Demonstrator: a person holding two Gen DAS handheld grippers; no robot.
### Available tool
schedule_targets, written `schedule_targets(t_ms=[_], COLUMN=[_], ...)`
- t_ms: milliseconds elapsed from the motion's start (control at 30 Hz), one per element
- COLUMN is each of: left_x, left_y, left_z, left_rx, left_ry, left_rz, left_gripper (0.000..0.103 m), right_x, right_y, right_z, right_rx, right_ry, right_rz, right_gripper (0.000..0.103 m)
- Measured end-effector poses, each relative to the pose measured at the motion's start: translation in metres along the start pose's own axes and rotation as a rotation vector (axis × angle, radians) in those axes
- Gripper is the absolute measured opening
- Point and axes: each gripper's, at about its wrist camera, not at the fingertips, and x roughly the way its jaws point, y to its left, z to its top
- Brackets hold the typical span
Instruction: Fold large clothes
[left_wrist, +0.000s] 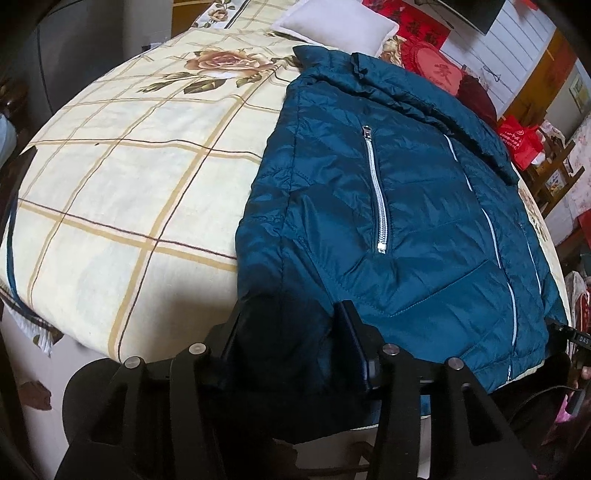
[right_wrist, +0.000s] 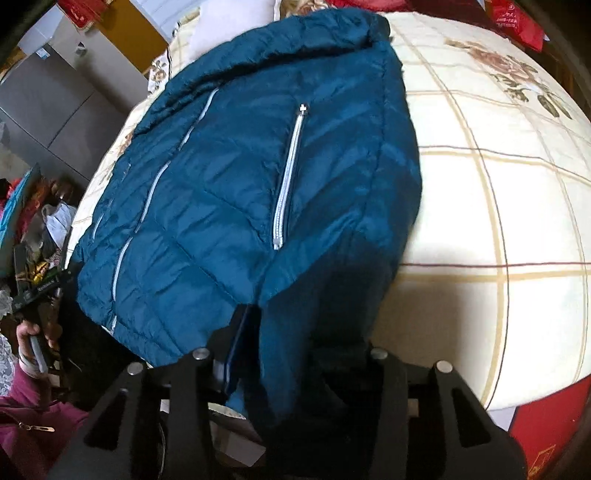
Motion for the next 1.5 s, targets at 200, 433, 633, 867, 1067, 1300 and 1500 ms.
schedule_targets(t_ms=[200,433,633,867,1067,1300,1500], left_x=[-0.025,-0.080,-0.099,-0.061,-0.044,-0.039,-0.013], left_y=[-0.004,-0.008,-0.011,-0.002,0.020,0.057,0.056], left_z=[0.015,0.078,0.149,0.172,0.128,0.083,0.052], left_rx=[-0.001,-0.028,-0.097,-0.153,-0.184,-0.303,-0.403], left_ry=[-0.050,-0.260,-0.437,-0.268,-0.127,-0.004,0.165], left_rz=[-0.010,-0.047,0.023,-0.148,-0.193,-0.293,-0.421], left_gripper=[0.039,0.036,0.034,0.036,0.078,0.100,0.101], right_x=[-0.017,-0.076,-0.097,-0.080,-0.069,-0.070,-0.073], right_y=[0.023,0.029,0.040,0.065,0.064,0.060,0.051], right_z=[0.007,0.060,0.131,0.185,0.199,0.189,0.170], right_rx=[-0.078,-0.064,-0.035,-0.082,-0.090,-0.086,-0.072], right_ry=[-0.107,-0.334,-0.491,-0.501,-0.484,-0.478,-0.465], right_rz=[-0.033,0.058,0.032,0.021,0.036,0.054,0.058], right_gripper=[0.019,0.019,0.018,0.018,0.018,0.019,0.019])
